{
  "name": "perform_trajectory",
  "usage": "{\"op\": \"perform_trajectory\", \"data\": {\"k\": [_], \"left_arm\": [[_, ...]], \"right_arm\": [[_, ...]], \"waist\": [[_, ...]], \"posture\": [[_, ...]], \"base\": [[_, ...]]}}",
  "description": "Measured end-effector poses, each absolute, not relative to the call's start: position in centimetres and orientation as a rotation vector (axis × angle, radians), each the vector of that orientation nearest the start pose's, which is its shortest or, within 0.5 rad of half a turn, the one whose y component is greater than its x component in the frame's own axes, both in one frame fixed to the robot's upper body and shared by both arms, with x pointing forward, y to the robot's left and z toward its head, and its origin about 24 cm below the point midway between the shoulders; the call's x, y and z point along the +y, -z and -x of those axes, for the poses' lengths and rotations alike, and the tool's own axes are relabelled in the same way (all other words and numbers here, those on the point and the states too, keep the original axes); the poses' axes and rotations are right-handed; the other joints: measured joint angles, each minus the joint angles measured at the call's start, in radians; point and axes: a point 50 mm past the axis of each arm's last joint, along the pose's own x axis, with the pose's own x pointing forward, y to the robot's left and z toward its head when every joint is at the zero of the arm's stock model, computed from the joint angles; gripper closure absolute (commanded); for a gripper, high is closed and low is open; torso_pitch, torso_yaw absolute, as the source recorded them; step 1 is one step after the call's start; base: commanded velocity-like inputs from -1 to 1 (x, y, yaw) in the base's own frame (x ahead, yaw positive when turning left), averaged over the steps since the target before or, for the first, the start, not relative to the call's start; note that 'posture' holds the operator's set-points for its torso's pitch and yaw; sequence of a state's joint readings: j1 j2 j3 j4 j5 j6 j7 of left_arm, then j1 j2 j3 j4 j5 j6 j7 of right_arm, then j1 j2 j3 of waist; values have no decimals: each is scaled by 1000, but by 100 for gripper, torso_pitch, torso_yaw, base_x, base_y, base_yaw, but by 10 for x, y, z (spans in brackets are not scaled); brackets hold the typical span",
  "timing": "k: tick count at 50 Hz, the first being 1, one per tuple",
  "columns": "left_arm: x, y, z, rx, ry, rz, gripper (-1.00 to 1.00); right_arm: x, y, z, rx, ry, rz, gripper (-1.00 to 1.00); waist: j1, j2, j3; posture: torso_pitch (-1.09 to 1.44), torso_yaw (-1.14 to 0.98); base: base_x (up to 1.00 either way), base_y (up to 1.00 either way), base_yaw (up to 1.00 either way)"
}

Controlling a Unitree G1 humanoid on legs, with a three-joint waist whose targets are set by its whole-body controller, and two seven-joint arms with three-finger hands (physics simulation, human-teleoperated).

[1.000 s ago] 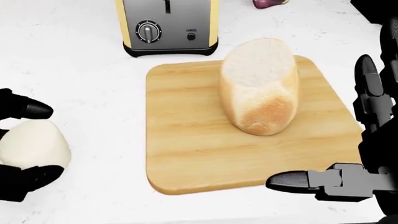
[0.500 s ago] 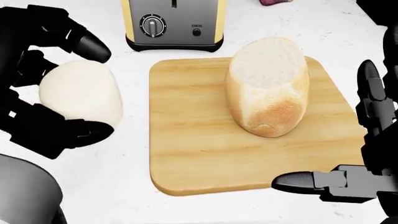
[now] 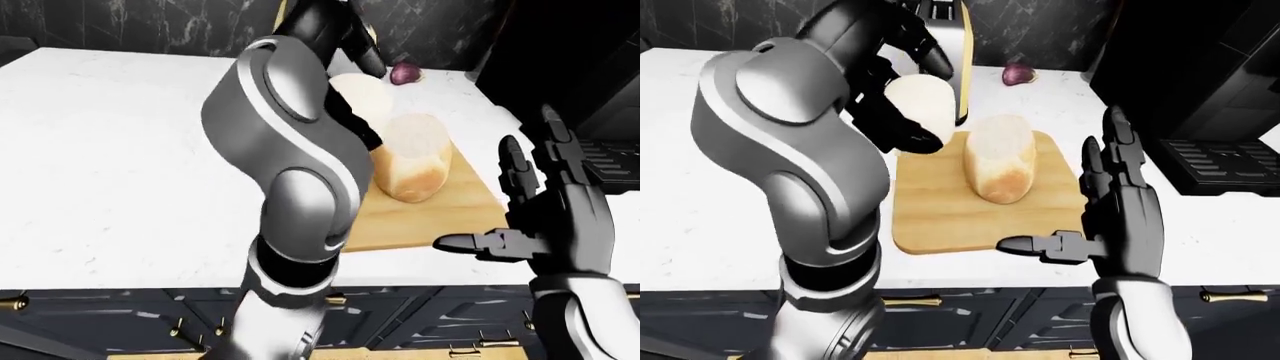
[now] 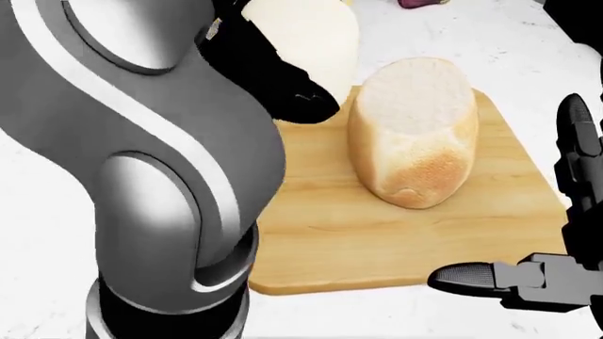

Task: Pick up the wedge of cheese and place it on the slice of bread to prepare a simple cheese on bread dish.

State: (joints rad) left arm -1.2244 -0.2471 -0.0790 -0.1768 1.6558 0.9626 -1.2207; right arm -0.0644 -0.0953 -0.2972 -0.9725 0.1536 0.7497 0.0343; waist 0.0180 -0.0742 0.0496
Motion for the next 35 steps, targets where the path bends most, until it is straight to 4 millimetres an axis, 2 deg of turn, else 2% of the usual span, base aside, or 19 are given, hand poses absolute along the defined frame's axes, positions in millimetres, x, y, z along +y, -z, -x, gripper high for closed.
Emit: {"op": "perform_trajectory", "data": {"k": [10, 21, 35], "left_arm": [[13, -356, -290, -99, 184, -845, 60], [-9, -361, -306, -95, 219, -844, 61], [-22, -335, -327, -67, 258, -826, 63]], "right_arm": [[-199, -197, -195, -306, 123, 21, -100], [-203, -195, -193, -305, 130, 12, -100], [-205, -197, -193, -309, 130, 10, -100]], "waist": [[0, -4, -1], [-1, -6, -1], [-2, -6, -3]], "posture": [[0, 0], [0, 0], [0, 0]], "base": [[0, 0, 0], [0, 0, 0], [0, 0, 0]]}}
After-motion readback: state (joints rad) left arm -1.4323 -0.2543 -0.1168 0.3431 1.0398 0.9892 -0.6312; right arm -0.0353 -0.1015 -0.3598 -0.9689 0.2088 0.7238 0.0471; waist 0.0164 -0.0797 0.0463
